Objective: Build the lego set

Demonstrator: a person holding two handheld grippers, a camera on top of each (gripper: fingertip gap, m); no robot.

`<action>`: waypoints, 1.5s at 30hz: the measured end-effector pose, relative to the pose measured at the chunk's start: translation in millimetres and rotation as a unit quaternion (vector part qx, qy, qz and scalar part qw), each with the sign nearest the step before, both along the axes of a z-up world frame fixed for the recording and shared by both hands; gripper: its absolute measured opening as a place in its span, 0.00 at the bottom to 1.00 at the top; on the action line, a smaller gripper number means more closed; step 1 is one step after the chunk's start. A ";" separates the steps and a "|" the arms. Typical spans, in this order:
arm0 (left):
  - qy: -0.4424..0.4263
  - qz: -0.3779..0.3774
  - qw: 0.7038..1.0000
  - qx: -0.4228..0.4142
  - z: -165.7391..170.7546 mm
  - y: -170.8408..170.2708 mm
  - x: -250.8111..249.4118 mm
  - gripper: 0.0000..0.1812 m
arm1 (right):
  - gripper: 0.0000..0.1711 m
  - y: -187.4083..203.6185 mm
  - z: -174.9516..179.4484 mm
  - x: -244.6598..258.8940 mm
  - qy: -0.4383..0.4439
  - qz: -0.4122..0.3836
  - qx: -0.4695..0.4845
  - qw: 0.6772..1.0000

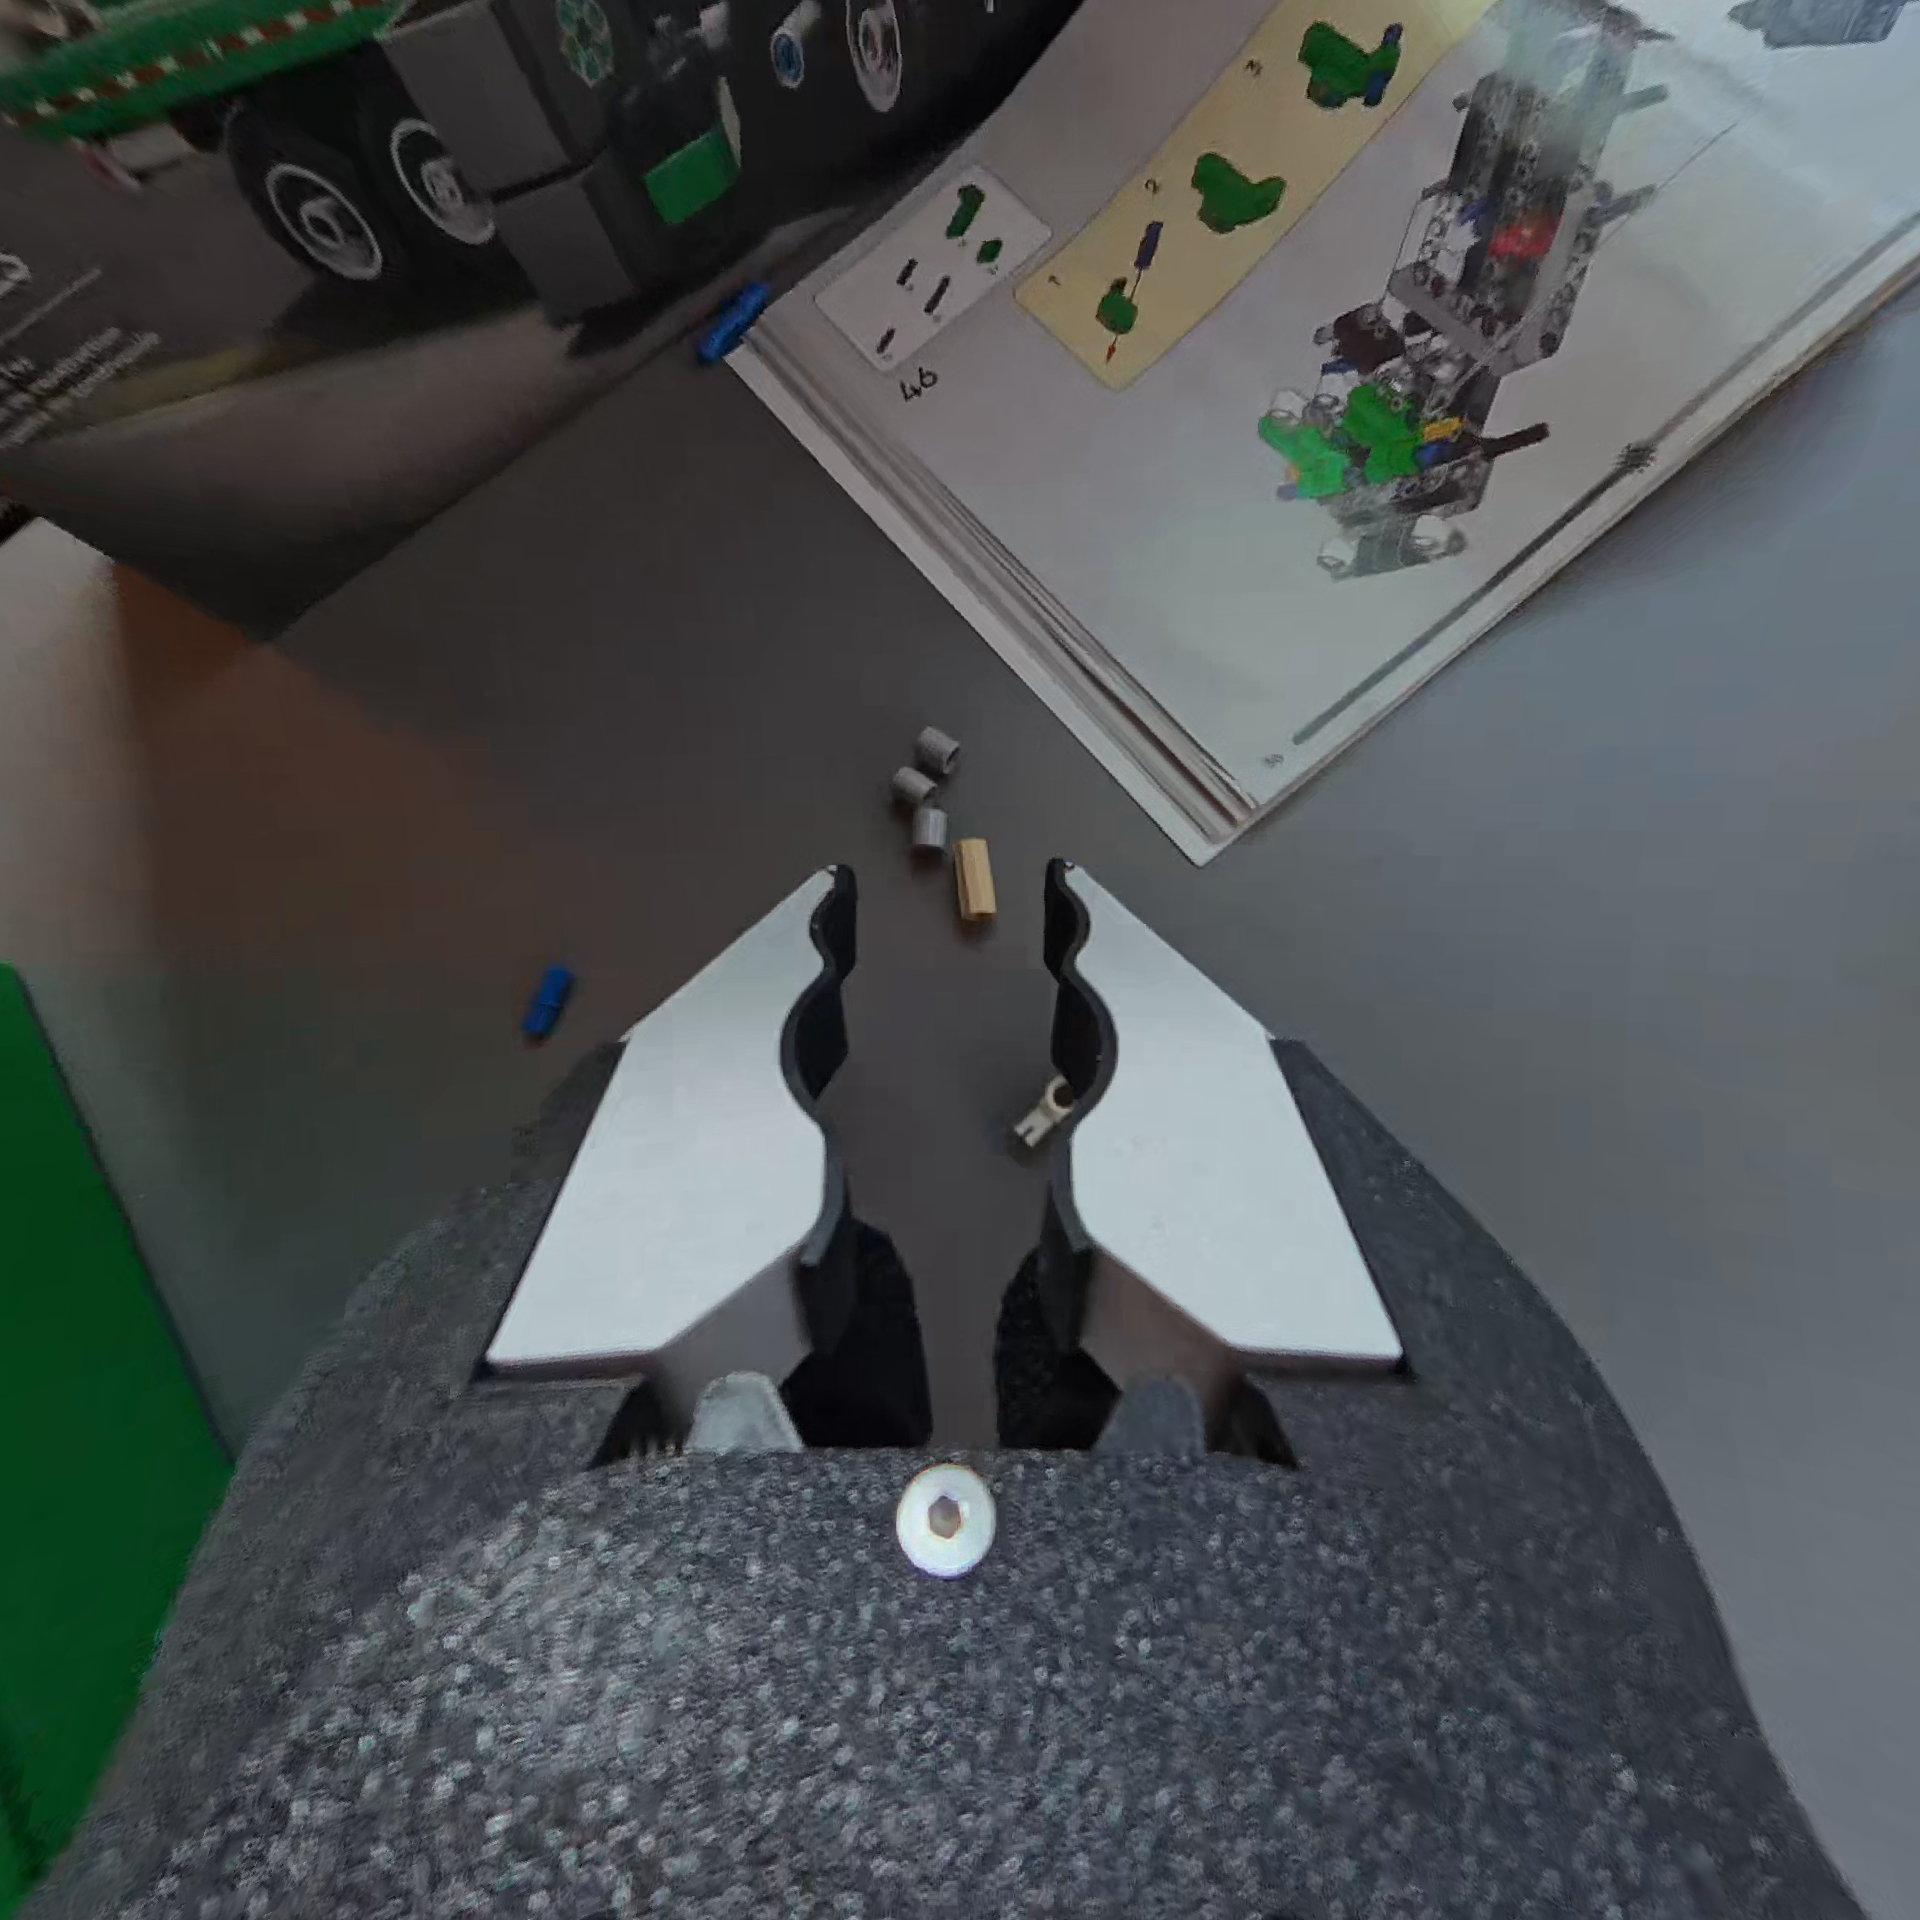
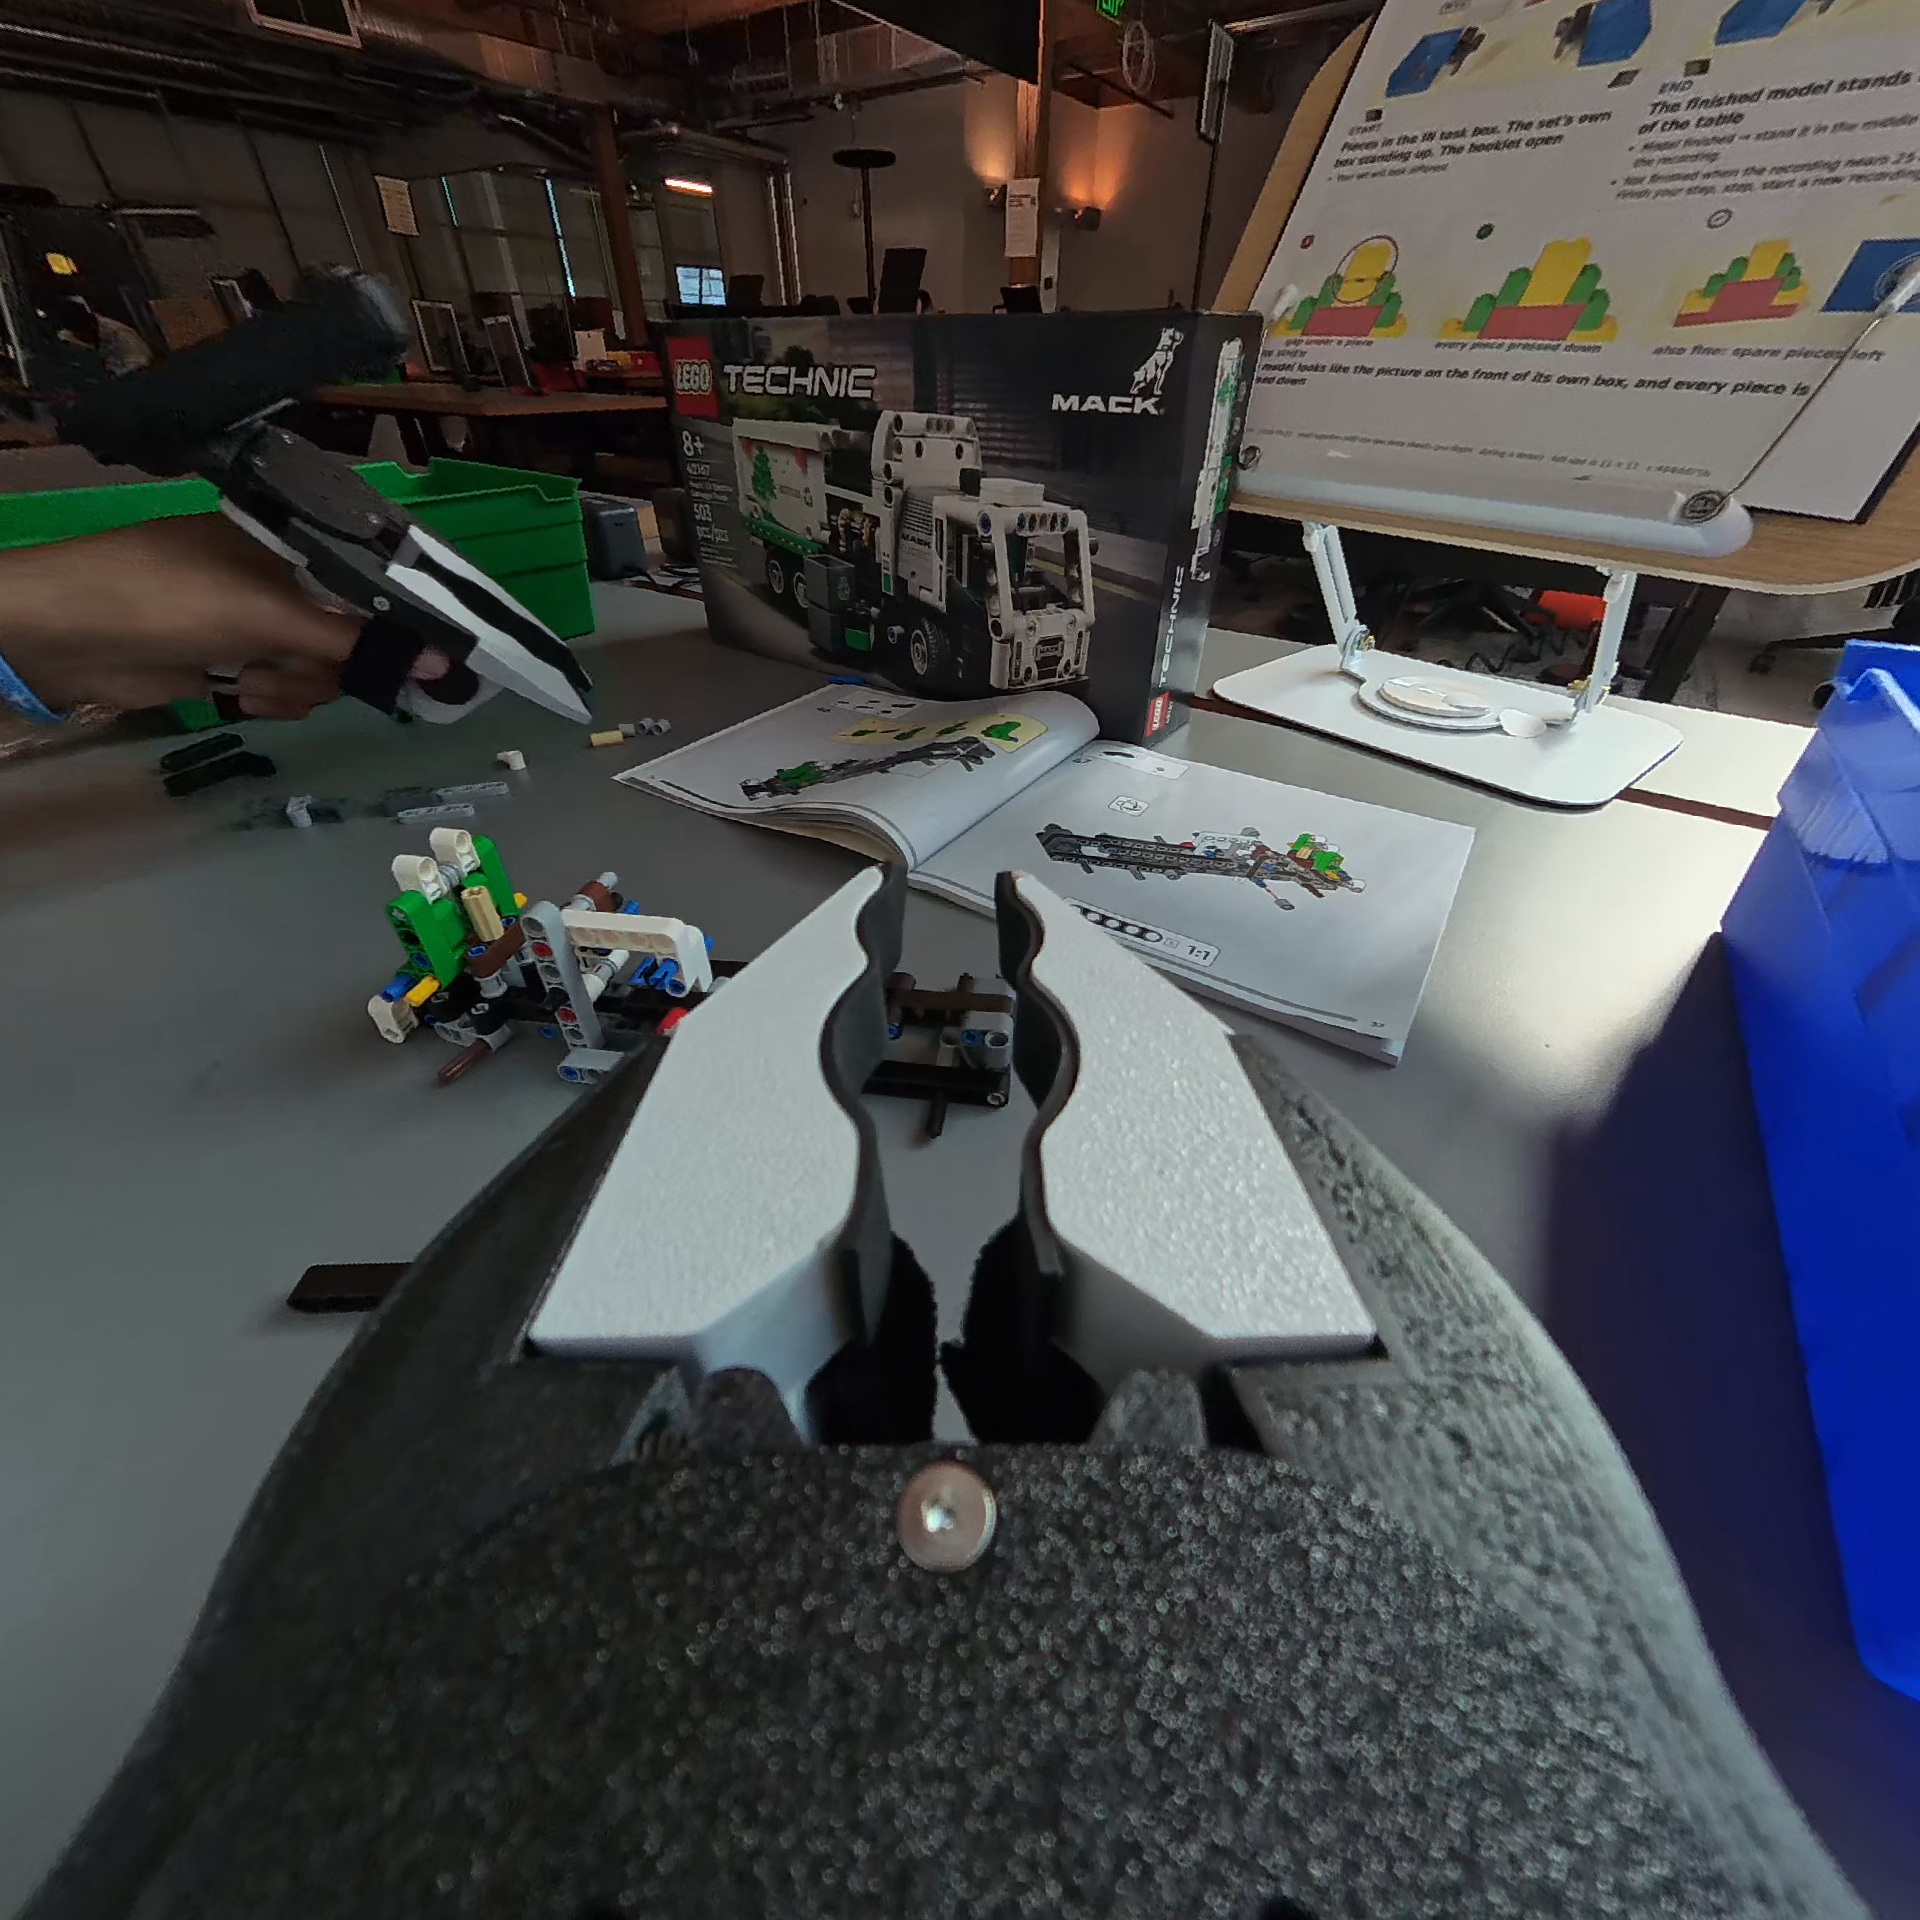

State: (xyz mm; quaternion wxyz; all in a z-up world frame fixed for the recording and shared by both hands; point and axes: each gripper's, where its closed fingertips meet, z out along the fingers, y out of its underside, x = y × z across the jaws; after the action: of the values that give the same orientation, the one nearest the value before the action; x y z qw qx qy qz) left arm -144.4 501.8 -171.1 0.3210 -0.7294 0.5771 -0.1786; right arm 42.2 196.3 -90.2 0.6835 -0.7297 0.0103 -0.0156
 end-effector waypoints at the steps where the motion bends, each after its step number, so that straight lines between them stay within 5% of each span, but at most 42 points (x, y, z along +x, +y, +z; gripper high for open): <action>1: 0.013 0.005 1.000 -0.004 -5.4 7.0 2.0 0.19 | 0.10 0.0 0.0 0.3 -0.001 -0.001 0.000 1.000; 8: -0.004 0.009 0.998 -0.067 -7.6 15.6 16.3 0.13 | 0.10 -1.5 1.3 3.0 0.011 -0.003 0.005 1.000; 18: 0.051 -0.021 0.997 -0.045 -20.1 17.0 12.4 0.09 | 0.10 -1.3 1.2 2.0 0.013 0.001 0.004 1.000; 28: 0.011 -0.043 0.999 -0.011 -1.6 11.7 14.0 0.03 | 0.10 -2.2 2.4 2.8 0.014 -0.001 0.009 1.000; 32: -0.063 -0.111 0.991 0.039 36.2 -29.5 29.1 0.03 | 0.10 -0.6 0.2 1.3 0.010 0.001 0.000 1.000; 37: -0.194 -0.236 0.952 0.015 80.8 -141.2 53.6 0.03 | 0.10 -0.6 0.2 2.0 0.011 0.000 0.000 1.000; 45: -0.215 -0.321 0.919 0.073 83.4 -225.0 77.0 0.03 | 0.10 -1.3 1.2 0.3 0.009 0.005 0.004 1.000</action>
State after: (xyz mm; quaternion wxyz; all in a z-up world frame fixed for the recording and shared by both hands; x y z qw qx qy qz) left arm -67.4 276.8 -87.8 0.4150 -0.4233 0.7087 -0.3826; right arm 42.5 195.0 -89.0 0.6867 -0.7268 0.0131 -0.0051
